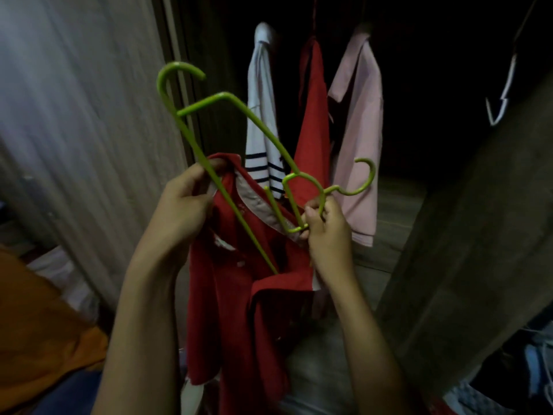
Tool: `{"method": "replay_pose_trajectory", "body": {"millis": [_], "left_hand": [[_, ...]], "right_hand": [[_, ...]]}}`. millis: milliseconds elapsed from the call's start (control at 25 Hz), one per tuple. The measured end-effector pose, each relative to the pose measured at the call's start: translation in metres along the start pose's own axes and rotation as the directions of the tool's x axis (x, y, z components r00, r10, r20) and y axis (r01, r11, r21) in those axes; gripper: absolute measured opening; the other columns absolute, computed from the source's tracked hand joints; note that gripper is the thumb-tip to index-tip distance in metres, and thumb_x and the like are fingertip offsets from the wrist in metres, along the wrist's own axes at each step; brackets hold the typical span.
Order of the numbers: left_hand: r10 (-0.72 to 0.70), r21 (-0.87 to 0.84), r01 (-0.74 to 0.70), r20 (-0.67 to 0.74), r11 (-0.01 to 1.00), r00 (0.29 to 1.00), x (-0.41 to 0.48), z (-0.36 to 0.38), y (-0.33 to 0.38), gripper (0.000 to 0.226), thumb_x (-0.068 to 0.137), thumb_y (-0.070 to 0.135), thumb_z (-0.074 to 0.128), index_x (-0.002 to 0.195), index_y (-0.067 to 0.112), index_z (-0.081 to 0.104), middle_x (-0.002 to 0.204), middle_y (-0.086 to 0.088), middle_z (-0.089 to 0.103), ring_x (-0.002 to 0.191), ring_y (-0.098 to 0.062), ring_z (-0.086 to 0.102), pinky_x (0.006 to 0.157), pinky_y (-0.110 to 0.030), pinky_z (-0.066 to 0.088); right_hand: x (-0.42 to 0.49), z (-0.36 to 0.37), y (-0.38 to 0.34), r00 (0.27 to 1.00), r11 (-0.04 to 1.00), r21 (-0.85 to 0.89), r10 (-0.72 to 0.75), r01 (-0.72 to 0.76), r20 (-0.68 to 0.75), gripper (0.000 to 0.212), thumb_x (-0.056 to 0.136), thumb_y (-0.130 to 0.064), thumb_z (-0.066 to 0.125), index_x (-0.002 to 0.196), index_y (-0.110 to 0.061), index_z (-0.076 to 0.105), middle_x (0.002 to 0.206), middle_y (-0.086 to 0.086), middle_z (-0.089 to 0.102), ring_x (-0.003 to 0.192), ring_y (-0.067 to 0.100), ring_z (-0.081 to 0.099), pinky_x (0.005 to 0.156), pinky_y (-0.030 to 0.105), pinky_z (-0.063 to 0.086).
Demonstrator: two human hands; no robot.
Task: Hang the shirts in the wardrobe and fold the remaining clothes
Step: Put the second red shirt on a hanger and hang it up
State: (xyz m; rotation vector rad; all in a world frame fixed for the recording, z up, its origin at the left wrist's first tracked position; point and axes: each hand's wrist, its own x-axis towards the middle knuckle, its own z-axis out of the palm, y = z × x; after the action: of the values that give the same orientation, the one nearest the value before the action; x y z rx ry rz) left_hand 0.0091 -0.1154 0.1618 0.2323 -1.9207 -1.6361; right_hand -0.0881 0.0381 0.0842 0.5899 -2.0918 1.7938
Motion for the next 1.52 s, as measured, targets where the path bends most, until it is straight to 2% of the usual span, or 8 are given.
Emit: {"method": "replay_pose_trajectory", "body": {"millis": [240,360,440,640,960,1160,1400,1520], "left_hand": [[-0.024,-0.016,0.022,-0.138,1.000,0.990,-0.004,-0.016,-0.005,0.056,0.076,-0.025,0.036,0.103,0.017,0.063,0.093,-0.003,0.071,0.079,-0.013,0.067,0.053,-0.014,0.050],[-0.005,-0.009,0.004,-0.140,1.000,0.990,-0.004,-0.032,-0.011,0.039,0.081,-0.016,0.050,0.103,0.012,0.068,0.075,0.002,0.073,0.073,-0.018,0.070,0.061,-0.026,0.056],[-0.008,0.022,0.011,-0.151,1.000,0.989,-0.004,-0.037,-0.012,0.035,0.080,-0.013,0.056,0.098,0.014,0.069,0.069,0.006,0.072,0.072,-0.014,0.068,0.066,-0.028,0.058],[-0.096,0.113,0.095,-0.003,0.989,0.995,-0.012,-0.036,-0.010,0.048,0.074,-0.026,0.046,0.105,0.004,0.065,0.051,0.007,0.066,0.046,-0.004,0.061,0.038,-0.013,0.044],[-0.070,0.340,0.061,0.015,0.938,0.997,-0.009,-0.026,-0.009,0.062,0.071,-0.031,0.043,0.115,0.008,0.064,0.112,-0.006,0.065,0.105,-0.013,0.057,0.076,-0.025,0.057],[-0.013,0.520,-0.056,0.127,0.852,0.992,-0.007,-0.004,-0.018,0.062,0.074,-0.027,0.038,0.116,0.011,0.065,0.117,-0.001,0.062,0.101,-0.020,0.061,0.055,-0.019,0.055],[0.055,0.450,-0.168,0.253,0.877,0.966,-0.005,0.010,-0.029,0.061,0.074,-0.021,0.035,0.117,0.012,0.063,0.119,-0.004,0.064,0.112,-0.018,0.060,0.094,-0.030,0.050],[-0.035,0.314,-0.106,0.413,0.943,0.910,-0.007,-0.006,-0.024,0.045,0.083,0.001,0.044,0.124,0.013,0.058,0.120,0.000,0.063,0.107,-0.007,0.059,0.093,-0.022,0.045]], "right_hand": [[-0.002,0.000,0.005,0.991,0.862,-0.505,-0.095,0.036,-0.092,0.025,0.091,-0.005,0.053,0.104,-0.026,0.053,0.091,0.002,0.070,0.087,0.032,0.060,0.073,0.029,0.032],[-0.007,-0.004,0.003,0.980,0.816,-0.578,-0.106,-0.012,-0.170,0.026,0.091,0.001,0.050,0.105,-0.020,0.058,0.090,-0.004,0.067,0.081,0.015,0.054,0.071,0.026,0.014],[-0.007,-0.007,0.006,0.957,0.762,-0.647,-0.189,0.003,-0.218,0.029,0.088,0.004,0.050,0.105,-0.017,0.060,0.092,-0.001,0.068,0.083,0.025,0.058,0.069,0.025,0.009],[-0.002,-0.019,0.022,0.934,0.742,-0.670,-0.228,-0.018,-0.277,0.027,0.086,0.004,0.048,0.099,-0.016,0.061,0.090,0.003,0.065,0.082,0.032,0.058,0.071,0.027,0.011],[-0.016,-0.031,0.020,0.915,0.616,-0.773,-0.384,0.154,-0.123,0.040,0.073,0.005,0.048,0.102,-0.012,0.069,0.089,0.005,0.066,0.079,0.027,0.061,0.069,0.030,0.017],[-0.016,-0.023,-0.007,0.882,0.627,-0.726,-0.468,0.284,-0.059,0.041,0.074,0.006,0.052,0.107,-0.012,0.068,0.080,0.004,0.064,0.076,0.026,0.061,0.061,0.033,0.038],[-0.021,-0.016,-0.017,0.868,0.619,-0.717,-0.496,0.320,-0.041,0.043,0.071,0.001,0.044,0.101,-0.014,0.071,0.074,0.001,0.062,0.069,0.023,0.061,0.056,0.024,0.034],[-0.024,-0.020,-0.013,0.887,0.653,-0.706,-0.456,0.273,-0.078,0.046,0.063,0.010,0.056,0.099,-0.014,0.072,0.074,0.002,0.064,0.068,0.025,0.062,0.056,0.023,0.035]]}}
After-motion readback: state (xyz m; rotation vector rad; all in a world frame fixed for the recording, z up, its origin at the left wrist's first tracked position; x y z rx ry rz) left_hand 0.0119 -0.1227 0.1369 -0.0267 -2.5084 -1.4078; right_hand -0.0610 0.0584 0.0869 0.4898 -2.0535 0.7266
